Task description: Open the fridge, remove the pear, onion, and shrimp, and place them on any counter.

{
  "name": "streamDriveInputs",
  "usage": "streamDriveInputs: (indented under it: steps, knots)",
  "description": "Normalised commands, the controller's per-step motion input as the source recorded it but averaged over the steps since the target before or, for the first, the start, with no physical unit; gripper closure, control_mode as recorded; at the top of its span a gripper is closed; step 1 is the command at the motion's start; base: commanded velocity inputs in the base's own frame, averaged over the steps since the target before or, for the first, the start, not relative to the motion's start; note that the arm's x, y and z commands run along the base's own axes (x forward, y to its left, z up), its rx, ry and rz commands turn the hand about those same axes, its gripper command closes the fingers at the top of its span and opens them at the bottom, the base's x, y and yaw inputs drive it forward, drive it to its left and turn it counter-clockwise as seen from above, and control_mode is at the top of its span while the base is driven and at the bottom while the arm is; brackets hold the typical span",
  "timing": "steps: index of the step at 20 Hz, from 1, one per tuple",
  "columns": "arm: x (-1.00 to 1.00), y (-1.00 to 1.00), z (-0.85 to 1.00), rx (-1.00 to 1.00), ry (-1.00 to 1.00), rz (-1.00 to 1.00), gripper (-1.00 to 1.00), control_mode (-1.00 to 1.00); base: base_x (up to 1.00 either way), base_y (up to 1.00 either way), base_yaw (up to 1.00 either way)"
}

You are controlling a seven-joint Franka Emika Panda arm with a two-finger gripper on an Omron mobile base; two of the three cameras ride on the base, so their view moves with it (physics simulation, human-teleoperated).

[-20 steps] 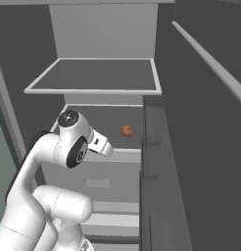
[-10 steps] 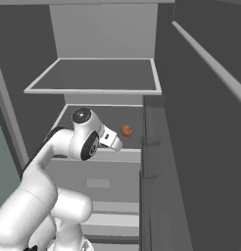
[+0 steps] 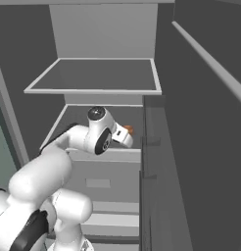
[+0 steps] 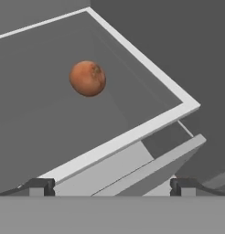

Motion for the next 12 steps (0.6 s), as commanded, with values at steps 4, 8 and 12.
streamDriveInputs:
  steps: [4,8,12]
  knots:
    - [0.43,-0.07,-0.13,0.00,0.00,-0.02,-1.00,-1.00,0.00,0.00,0.00]
    - [0.37,0.00,-0.10,0.00,0.01,-0.01,-1.00,-1.00,0.00,0.00,0.00]
    - [0.24,0.00,-0.12,0.00,0.02,0.00,-1.00,-1.00,0.00,0.00,0.00]
